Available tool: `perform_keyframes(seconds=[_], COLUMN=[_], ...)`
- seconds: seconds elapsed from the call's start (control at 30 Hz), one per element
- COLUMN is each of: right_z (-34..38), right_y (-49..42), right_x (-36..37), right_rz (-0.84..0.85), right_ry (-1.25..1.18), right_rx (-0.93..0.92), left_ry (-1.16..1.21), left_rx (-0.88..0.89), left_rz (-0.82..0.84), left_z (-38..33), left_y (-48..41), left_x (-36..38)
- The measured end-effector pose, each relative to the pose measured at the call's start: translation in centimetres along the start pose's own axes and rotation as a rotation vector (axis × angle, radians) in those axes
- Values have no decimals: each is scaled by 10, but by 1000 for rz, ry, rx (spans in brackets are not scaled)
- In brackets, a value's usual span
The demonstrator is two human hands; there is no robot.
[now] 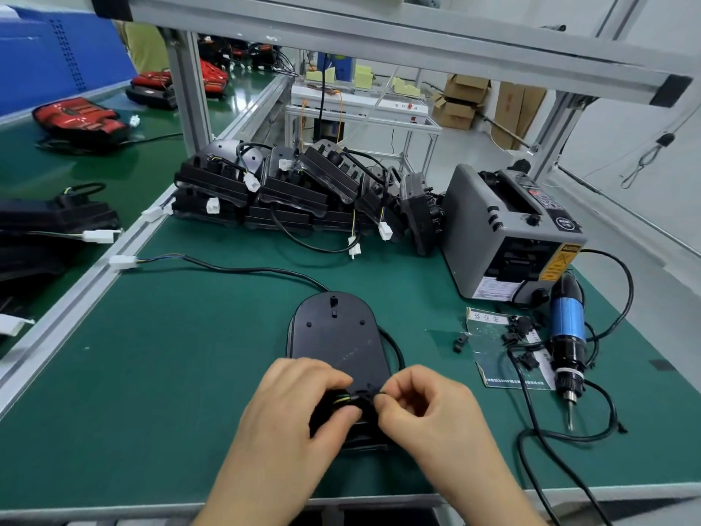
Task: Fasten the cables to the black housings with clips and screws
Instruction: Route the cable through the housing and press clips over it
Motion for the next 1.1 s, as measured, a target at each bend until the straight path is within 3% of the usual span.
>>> perform_keyframes(seconds=[0.47, 0.63, 0.97, 1.1], right_z=[10, 20, 24, 24], right_y=[8, 12, -4, -5], right_x=[5, 2, -7, -6], right_rz=[-156, -279, -189, -125], right_ry=[340, 465, 550, 529], right_rx=[-146, -326, -468, -446], left_ry=[85, 148, 232, 259], left_rx=[-44, -32, -25, -60], left_rz=[1, 17, 39, 122], left_z=[1, 2, 4, 8], left_y=[-2, -4, -3, -8], left_x=[4, 5, 6, 3])
Point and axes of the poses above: each hand's wrist, its own y-axis away from the middle knuckle, its own x-axis out of the palm, z = x × y, the point moved 7 cm from there along -y, towards the middle knuckle, and after that the axes turned 12 degrees about z, right-handed, at the moved point
